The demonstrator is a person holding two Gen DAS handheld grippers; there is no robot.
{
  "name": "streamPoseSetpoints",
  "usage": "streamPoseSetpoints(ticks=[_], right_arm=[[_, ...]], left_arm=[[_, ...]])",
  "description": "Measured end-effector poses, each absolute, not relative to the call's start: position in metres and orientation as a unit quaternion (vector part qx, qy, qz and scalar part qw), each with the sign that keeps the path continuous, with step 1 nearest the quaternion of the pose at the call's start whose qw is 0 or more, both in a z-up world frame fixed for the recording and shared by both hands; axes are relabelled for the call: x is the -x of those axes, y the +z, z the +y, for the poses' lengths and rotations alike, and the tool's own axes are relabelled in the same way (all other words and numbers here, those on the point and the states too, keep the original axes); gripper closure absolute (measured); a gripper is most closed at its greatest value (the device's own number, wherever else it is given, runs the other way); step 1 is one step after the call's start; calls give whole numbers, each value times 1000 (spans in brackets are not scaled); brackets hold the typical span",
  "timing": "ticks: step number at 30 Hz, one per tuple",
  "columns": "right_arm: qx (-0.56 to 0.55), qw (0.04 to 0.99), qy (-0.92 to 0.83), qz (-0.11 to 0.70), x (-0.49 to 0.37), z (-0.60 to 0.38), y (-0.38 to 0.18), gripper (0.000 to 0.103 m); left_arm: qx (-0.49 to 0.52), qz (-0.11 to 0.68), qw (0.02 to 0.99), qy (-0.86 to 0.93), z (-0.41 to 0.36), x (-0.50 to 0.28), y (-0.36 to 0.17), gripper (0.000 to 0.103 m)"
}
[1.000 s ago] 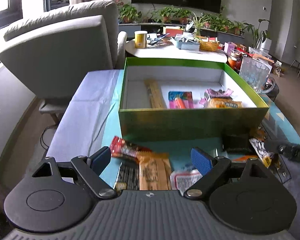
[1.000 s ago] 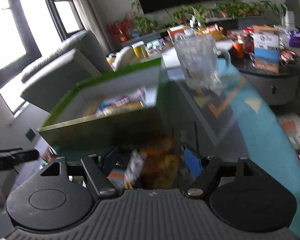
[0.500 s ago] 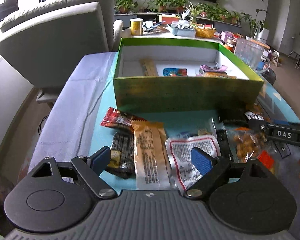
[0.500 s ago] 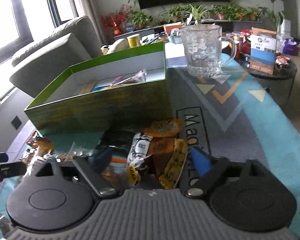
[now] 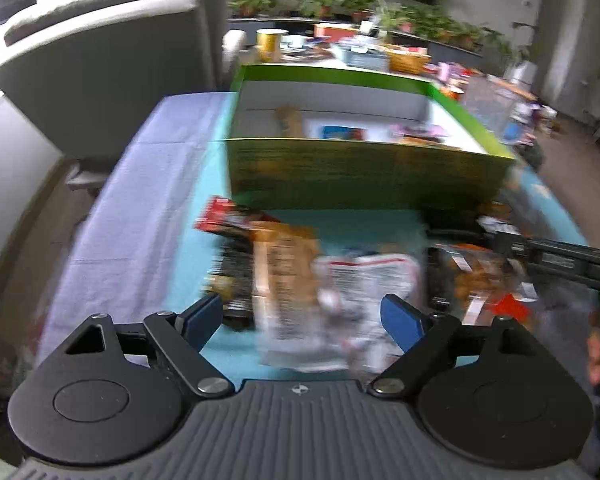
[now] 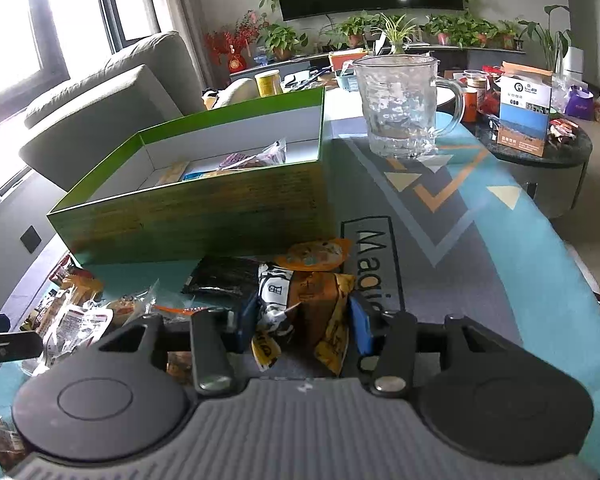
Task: Organize snacks
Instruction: 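Grasp the white red-bordered packet with the left tool while the right grasps a brown-and-white packet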
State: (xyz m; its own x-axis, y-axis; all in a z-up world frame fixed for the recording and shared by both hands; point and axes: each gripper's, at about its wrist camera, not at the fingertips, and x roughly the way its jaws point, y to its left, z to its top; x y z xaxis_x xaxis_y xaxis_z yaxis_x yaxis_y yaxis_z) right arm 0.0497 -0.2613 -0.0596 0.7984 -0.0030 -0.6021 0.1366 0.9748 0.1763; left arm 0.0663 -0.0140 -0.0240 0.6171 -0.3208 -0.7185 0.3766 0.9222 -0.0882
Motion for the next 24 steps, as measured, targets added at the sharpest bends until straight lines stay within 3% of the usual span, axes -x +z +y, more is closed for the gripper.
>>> streamPoseSetpoints(ticks=[13,14,15,16,24], right_arm=[[-123,941,-32,313,-47,-265,-60,55],[-124,941,-32,312,-47,-266,-60,55],[-124,942,-31,311,-47,-266,-61,55],[-125,942,-31,311,-47,-267,-61,55],[-135,942,-26,307,-46,-270,-61,55]], left_arm=[[-121,395,887,-205,-66,-59,-42,18],[-118,394,889,-202,-65,-61,-42,23],[-117,390,892,-198,-64,-62,-42,35],[-118,384,895,-196,-64,-63,-42,38],[-107,373,900,-197,-56,-60,-31,39]])
